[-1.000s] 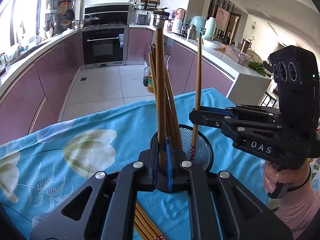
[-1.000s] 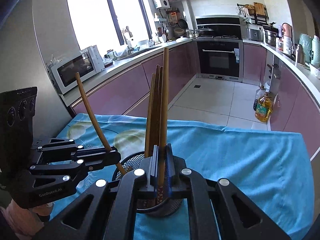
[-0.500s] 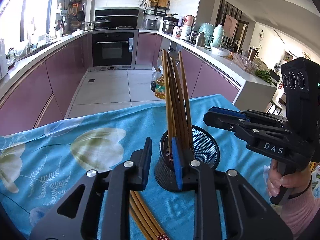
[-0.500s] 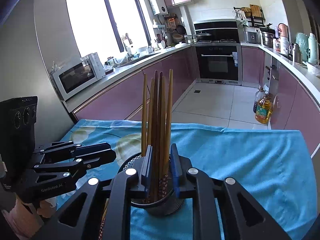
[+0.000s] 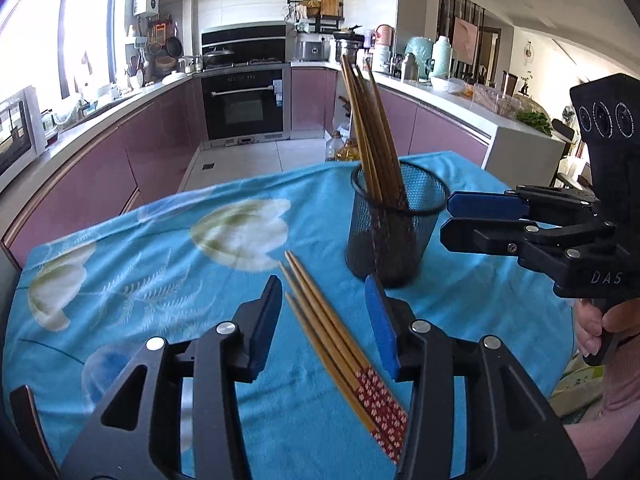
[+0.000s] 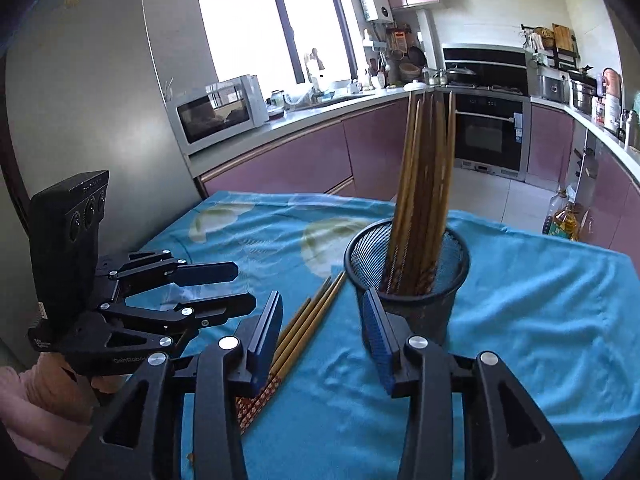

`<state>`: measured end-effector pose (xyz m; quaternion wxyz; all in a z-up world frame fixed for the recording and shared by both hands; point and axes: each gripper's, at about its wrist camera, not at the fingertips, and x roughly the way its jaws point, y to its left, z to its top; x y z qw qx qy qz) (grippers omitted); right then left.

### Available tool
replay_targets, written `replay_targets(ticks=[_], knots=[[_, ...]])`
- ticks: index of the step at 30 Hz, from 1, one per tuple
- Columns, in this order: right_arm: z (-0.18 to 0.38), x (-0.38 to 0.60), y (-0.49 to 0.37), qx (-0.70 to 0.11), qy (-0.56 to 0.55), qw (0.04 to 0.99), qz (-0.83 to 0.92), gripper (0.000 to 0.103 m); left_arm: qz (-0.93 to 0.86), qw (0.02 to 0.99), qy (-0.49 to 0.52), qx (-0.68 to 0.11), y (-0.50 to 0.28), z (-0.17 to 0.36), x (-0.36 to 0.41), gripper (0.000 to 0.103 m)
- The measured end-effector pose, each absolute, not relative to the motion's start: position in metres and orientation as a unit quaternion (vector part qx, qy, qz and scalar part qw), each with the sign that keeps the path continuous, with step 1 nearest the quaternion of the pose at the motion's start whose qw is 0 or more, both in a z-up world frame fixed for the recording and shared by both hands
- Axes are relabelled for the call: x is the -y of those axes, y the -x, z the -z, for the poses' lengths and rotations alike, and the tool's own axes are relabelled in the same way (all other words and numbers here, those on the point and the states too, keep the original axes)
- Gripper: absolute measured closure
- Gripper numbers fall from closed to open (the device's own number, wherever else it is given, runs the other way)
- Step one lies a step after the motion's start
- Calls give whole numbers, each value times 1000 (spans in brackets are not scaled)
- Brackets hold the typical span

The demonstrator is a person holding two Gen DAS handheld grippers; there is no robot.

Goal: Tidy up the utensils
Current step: 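Move the open right gripper over the remaining chopsticks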

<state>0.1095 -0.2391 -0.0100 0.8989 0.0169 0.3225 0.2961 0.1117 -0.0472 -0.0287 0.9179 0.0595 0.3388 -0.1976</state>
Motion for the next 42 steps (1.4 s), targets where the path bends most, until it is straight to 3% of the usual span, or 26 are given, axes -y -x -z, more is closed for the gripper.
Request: replay_targets(ticks=[13,16,36,42], knots=[[74,204,-105,-412,-18,861,-299,63,191,889,-55,-413,-84,92,40,59],[77,199,-104,-415,-12,860,-298,63,191,887,-53,-418,-82,95,40,55],[86,183,-104,-423,20,860,-285,63,185,885,-54,-424,-83,101,38,53],[86,184,-105,-426,25,860,-279,64,178,886,-52,-425,-86,102,37,60]])
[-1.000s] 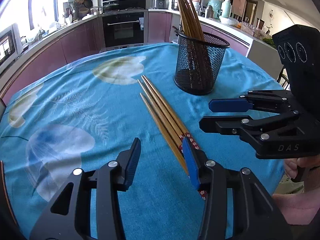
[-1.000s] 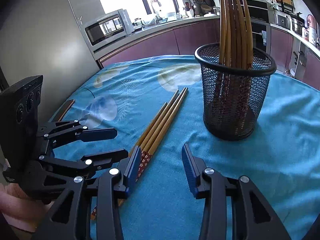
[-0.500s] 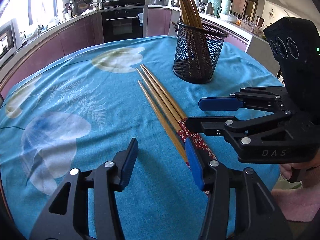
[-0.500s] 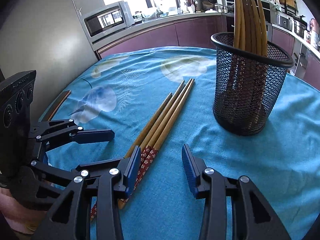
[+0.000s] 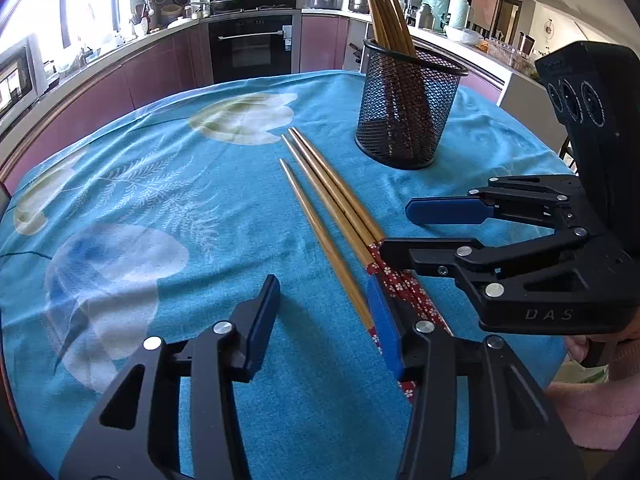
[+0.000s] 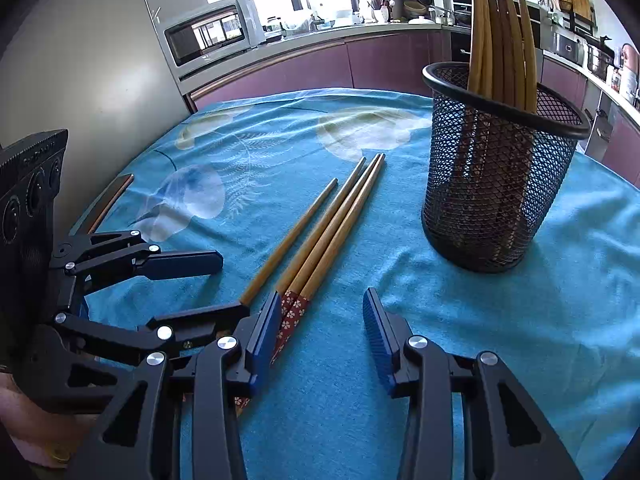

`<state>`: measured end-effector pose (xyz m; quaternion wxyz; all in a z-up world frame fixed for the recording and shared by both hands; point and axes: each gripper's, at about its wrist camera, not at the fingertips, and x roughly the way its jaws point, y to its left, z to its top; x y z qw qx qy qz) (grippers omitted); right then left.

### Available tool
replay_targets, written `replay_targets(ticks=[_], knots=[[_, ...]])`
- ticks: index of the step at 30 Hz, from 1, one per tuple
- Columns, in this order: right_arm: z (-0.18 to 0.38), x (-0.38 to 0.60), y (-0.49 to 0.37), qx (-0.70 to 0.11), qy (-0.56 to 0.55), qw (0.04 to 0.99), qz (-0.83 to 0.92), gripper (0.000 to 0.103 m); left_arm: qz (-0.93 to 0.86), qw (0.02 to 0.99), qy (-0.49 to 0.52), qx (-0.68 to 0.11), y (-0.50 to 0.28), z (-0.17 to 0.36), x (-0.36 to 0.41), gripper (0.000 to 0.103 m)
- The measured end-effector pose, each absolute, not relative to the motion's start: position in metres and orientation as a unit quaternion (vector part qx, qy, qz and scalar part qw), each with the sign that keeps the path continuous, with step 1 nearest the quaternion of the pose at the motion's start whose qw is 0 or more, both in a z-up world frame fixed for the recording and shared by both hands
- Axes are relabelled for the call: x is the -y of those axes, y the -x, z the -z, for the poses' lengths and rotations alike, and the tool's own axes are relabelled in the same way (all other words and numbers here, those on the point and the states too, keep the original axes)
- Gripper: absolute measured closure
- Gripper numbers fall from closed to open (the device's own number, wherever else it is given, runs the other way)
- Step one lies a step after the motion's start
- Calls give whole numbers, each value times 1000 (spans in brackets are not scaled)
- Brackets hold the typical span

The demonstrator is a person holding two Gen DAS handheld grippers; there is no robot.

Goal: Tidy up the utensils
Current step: 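Move the open right gripper over the remaining chopsticks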

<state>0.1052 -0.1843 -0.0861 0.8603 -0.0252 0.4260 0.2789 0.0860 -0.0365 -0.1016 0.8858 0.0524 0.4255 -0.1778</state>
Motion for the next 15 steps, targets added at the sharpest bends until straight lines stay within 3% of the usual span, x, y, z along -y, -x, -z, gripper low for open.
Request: replay_targets(ticks=[7,15], knots=[[85,188,-104,-428,33,862,-269,65,167,886,-42,-430,-94,102,31,70],[86,180,-110,-428,48,865,-258,66,155,887,-43,-432,-105,102,33,70]])
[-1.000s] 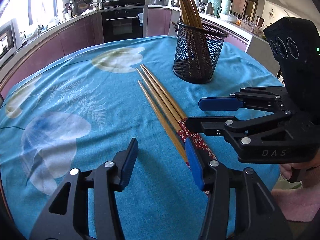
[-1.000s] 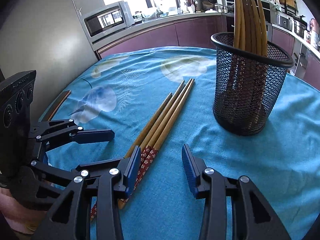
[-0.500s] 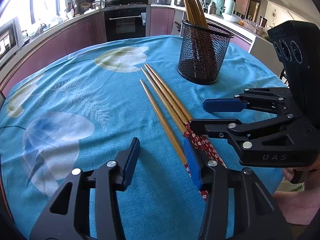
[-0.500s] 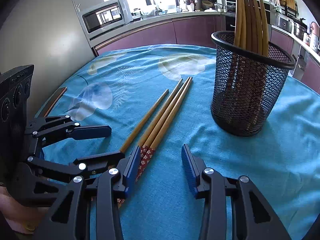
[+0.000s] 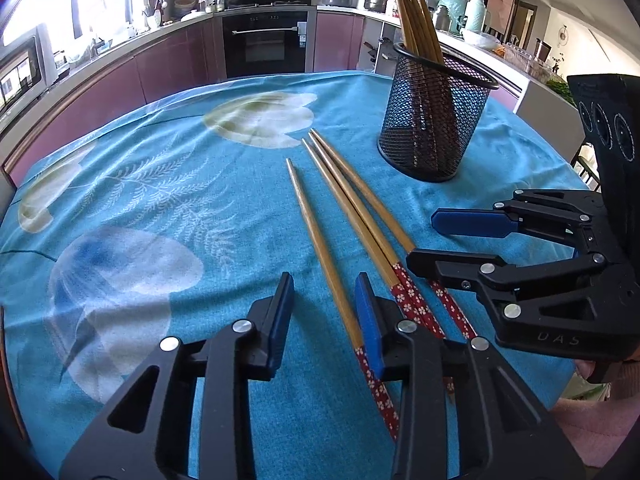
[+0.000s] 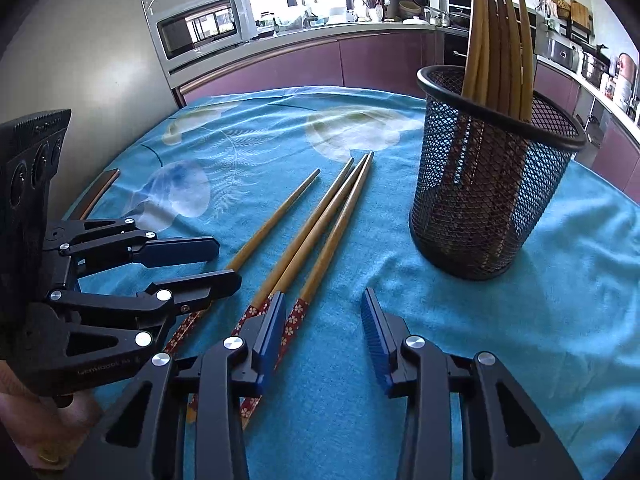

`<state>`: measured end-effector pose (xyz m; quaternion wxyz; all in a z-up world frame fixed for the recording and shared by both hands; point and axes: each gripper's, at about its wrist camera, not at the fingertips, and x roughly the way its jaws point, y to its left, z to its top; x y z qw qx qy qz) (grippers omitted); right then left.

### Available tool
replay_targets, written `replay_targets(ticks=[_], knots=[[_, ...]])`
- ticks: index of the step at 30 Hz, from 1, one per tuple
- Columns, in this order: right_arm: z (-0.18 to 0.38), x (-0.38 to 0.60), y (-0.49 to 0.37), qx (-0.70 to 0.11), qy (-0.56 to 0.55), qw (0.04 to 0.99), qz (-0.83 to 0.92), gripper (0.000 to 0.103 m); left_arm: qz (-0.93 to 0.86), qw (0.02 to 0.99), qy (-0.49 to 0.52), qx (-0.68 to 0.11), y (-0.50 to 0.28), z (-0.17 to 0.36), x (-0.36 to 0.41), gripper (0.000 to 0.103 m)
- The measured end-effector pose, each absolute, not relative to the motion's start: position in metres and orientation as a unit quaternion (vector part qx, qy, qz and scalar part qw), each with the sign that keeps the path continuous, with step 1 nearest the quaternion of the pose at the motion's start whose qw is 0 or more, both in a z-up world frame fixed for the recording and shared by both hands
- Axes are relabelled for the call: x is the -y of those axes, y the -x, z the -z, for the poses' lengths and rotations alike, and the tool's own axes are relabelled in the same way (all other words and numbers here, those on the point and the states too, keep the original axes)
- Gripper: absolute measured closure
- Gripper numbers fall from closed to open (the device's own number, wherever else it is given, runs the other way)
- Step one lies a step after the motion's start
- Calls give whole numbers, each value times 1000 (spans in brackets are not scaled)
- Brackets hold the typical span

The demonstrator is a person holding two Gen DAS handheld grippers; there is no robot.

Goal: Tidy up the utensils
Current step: 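Move the open right gripper over the remaining chopsticks, then close the right gripper on a chopstick from the pile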

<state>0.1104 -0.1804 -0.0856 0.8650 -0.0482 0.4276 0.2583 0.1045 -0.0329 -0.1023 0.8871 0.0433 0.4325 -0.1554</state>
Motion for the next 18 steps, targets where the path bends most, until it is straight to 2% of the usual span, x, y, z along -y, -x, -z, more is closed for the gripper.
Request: replay_targets(ticks=[11,14,18], knots=[[86,173,-129,-424,50,870,-245,74,147,888,-32,-436,-123,102,32,78],[87,174,-130,-425,48,871,-241,79,143,888,-31,-435,-125,103,33,80],[87,180,-132,-428,37,872,-235,91,142,888,-26,-436,-128,103,32,86]])
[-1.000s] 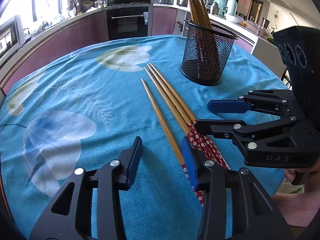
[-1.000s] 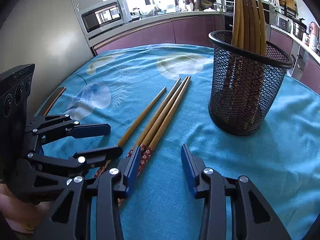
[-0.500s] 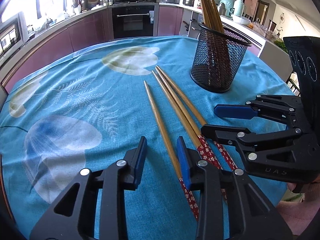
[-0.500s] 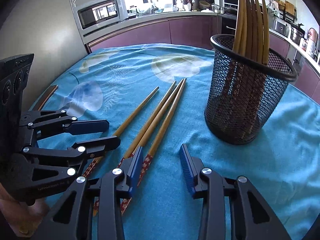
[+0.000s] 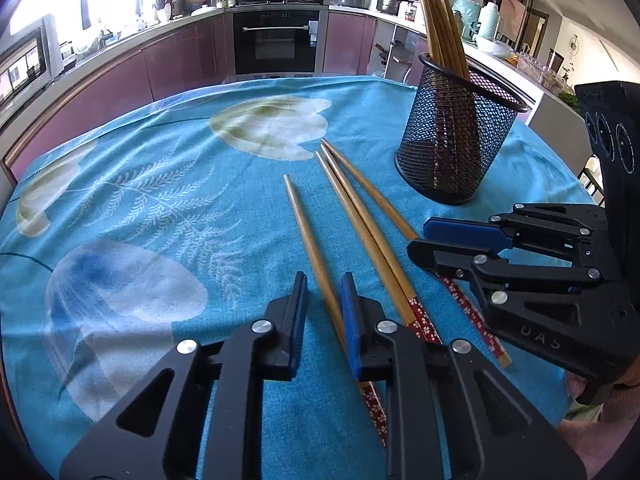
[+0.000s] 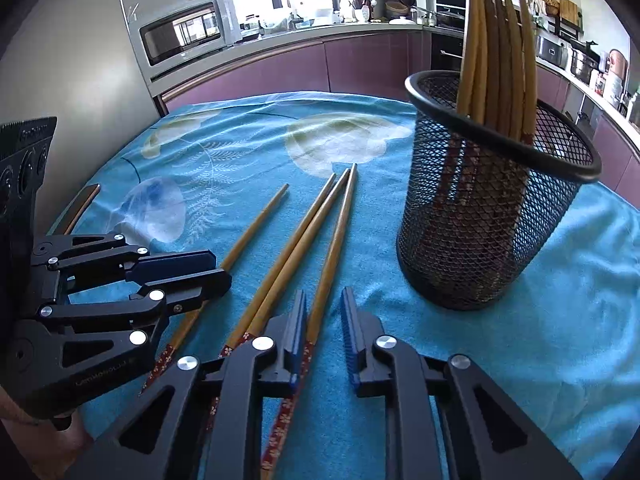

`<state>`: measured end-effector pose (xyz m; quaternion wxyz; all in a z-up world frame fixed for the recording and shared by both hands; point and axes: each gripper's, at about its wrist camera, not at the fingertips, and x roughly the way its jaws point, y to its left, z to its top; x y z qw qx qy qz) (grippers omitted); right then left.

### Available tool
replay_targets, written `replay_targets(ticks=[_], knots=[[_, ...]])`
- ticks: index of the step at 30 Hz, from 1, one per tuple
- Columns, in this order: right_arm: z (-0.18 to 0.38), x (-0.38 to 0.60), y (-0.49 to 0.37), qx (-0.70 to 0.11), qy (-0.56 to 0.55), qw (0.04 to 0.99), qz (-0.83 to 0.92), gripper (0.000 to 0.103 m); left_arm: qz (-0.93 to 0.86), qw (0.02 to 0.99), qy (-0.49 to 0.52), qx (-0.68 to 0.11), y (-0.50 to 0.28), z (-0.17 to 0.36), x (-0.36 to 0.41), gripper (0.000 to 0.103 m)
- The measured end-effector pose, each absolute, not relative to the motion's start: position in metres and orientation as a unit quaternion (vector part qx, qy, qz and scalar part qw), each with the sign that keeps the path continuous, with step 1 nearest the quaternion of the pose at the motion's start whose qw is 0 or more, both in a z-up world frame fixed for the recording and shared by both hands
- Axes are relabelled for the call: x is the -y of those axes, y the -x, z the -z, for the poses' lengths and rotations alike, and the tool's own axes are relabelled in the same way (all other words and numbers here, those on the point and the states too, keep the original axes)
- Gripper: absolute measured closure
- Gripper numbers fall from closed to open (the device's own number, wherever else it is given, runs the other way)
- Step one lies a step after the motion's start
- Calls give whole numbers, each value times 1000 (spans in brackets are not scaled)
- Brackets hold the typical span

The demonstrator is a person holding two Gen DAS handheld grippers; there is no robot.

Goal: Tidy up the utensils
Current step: 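Close the right gripper on a chopstick from the pile, then lift the chopstick upright and carry it over the mesh cup with the right gripper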

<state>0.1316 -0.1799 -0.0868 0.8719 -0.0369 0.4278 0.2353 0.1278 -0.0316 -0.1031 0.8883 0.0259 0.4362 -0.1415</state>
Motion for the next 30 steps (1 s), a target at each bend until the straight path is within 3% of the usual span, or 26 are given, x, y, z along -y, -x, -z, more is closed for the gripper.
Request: replay_targets(ticks=[7,30], knots=[[87,197,-134,-429,-14,873,-233,97,136,890,-10,-436,-129,103,28,95],[85,186,-118,-439,16,851,-289,95,166,882,-14,-441,-118,104,33,94]])
